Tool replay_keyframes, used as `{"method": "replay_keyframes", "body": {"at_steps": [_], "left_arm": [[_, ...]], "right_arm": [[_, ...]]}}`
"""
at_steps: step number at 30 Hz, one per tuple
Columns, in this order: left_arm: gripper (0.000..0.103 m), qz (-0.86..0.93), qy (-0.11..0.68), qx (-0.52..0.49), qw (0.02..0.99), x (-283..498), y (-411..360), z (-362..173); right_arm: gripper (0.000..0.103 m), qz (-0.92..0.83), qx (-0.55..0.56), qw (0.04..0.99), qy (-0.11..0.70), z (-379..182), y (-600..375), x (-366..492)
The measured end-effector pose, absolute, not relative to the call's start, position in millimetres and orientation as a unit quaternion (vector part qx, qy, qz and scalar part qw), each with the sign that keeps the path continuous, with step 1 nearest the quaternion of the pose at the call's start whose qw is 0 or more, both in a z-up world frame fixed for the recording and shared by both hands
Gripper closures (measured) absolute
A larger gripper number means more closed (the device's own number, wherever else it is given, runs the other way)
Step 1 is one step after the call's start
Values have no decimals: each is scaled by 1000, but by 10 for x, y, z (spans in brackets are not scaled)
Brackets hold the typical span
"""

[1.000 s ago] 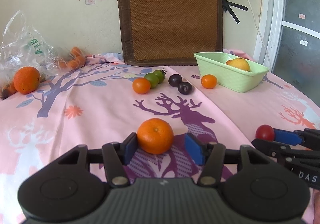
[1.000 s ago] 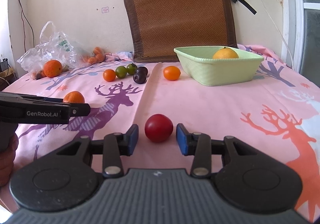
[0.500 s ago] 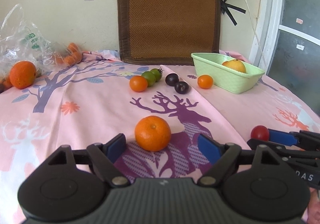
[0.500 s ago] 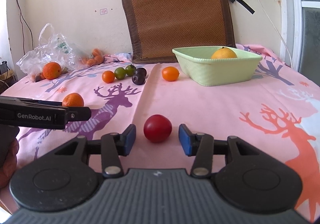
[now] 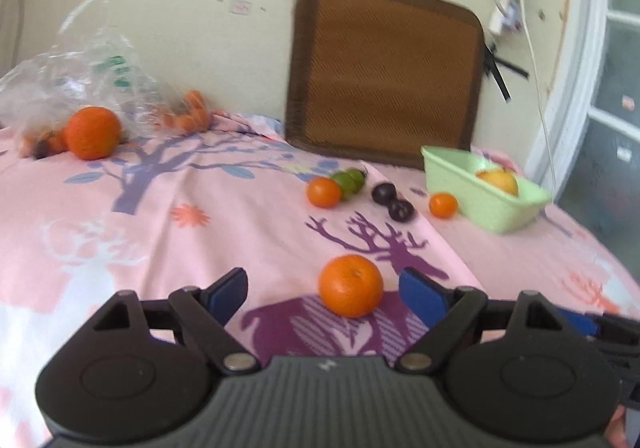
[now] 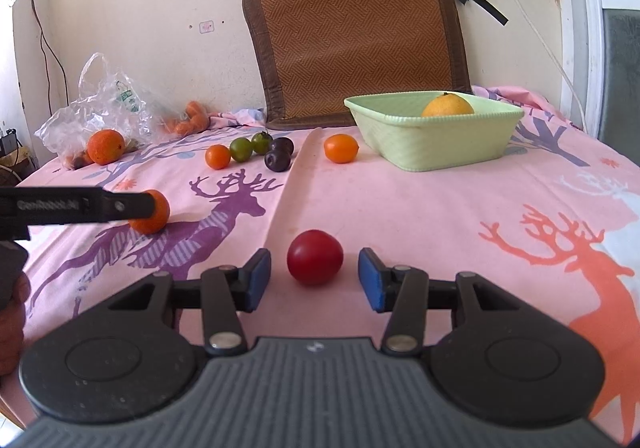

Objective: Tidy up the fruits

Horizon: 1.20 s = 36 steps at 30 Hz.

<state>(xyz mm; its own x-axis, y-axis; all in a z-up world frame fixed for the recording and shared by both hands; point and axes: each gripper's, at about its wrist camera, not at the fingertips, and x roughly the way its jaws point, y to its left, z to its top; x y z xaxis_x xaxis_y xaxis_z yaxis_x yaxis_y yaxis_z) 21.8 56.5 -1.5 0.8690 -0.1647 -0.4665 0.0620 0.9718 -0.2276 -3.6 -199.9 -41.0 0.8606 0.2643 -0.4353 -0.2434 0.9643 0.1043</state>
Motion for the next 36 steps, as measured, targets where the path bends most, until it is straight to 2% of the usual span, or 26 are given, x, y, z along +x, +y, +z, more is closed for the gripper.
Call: {"method": "replay_keyframes", "body": {"at_steps": [3, 9, 14, 16, 21, 30, 34, 36], "left_arm": [[17, -34, 197, -123, 972, 108, 738, 128], [16, 40, 83, -71, 993, 171, 816, 311], [14, 34, 91, -48, 994, 200, 748, 156], [0, 41, 80, -46, 995, 145, 735, 145], [0, 31, 64, 9, 997, 60, 537, 139], [2, -14, 155, -30, 987, 57, 591, 231], [12, -58, 209, -21, 976, 169, 405, 245], [14, -63, 230, -15, 971, 252, 347, 212]], "right_arm": [[51, 132, 24, 964, 231, -411, -1992, -25], [51, 132, 19, 964, 232, -414, -1991, -19], [51, 131, 16, 964, 231, -418, -1985, -12], [51, 131, 14, 964, 232, -422, -1980, -11], [51, 131, 16, 964, 231, -423, -1985, -11], [51, 131, 14, 964, 231, -412, -2007, -38], [51, 136, 14, 963, 231, -399, -2008, -50], [51, 134, 12, 965, 227, -380, -2017, -66]]}}
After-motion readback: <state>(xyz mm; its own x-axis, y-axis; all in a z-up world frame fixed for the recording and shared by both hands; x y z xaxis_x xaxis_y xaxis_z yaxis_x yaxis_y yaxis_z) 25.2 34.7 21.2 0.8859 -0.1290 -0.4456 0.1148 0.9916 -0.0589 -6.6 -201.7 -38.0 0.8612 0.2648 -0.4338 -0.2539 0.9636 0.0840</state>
